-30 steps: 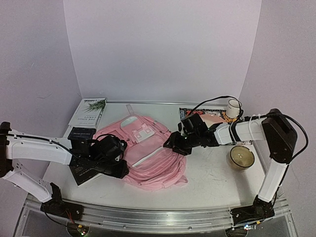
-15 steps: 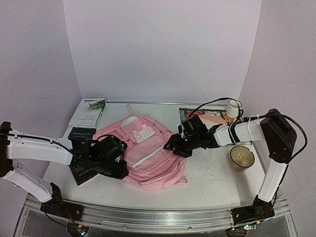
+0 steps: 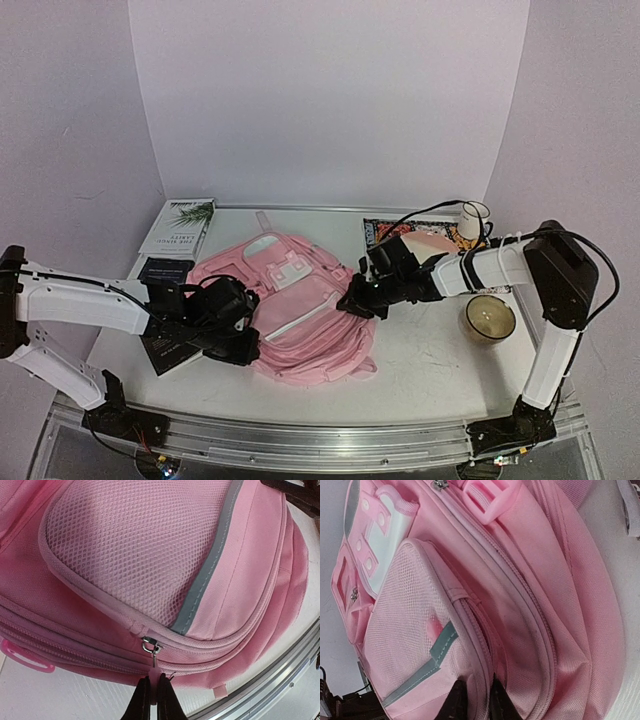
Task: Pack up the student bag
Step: Grab the upper front pocket of the student bag.
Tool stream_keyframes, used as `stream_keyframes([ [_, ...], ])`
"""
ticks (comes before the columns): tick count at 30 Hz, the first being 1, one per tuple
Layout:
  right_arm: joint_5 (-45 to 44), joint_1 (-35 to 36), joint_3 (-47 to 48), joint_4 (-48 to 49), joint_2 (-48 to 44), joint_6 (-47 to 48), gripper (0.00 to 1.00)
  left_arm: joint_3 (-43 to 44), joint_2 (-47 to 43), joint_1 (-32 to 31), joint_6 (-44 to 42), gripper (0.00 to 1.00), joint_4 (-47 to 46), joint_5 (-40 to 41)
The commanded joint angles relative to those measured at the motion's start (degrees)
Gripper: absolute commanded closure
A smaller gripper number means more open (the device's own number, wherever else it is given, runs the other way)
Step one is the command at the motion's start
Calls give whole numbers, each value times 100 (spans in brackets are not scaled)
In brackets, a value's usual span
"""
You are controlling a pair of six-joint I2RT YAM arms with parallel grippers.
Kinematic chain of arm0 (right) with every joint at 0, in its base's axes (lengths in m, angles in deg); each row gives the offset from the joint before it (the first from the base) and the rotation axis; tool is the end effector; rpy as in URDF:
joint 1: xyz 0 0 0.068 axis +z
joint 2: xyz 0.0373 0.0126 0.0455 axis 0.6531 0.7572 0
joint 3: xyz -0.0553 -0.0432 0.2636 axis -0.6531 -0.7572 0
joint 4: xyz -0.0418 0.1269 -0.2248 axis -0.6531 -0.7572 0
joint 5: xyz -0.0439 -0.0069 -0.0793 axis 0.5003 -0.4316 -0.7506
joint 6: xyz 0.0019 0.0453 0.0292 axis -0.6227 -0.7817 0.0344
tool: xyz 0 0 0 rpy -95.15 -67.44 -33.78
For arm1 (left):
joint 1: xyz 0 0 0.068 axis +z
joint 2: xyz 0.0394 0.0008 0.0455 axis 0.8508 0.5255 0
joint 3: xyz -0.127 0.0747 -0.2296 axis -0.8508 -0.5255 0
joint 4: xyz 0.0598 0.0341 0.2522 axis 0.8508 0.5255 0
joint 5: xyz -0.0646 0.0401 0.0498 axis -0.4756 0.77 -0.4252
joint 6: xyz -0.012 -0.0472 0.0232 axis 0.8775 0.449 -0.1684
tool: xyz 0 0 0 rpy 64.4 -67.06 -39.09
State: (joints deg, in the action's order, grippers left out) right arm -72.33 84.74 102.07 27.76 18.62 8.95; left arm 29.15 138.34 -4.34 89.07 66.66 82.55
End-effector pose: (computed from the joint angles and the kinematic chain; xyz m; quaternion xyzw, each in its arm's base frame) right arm 0.2800 0.2826 0.1783 0.0144 0.8501 0.4621 0.2522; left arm 0.1194 -0.2262 0.1909 0.1368 0.9574 -0.1886 0.1708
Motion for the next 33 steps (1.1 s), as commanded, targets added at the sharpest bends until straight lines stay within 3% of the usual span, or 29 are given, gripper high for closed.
stream_keyframes([
  [1,144,158,-12,190,2,-111,94,109,-16,-73,110,100,-38,-294],
  [4,-34,221,-26,192,-40,-247,100,158,-39,-184,244,100,-38,-539],
  [16,-883,671,-50,371,-148,-1034,100,1183,749,-848,490,100,-230,-783],
  [33,-1397,1101,-479,885,-373,-1396,100,2746,2213,-526,237,100,-978,-748],
])
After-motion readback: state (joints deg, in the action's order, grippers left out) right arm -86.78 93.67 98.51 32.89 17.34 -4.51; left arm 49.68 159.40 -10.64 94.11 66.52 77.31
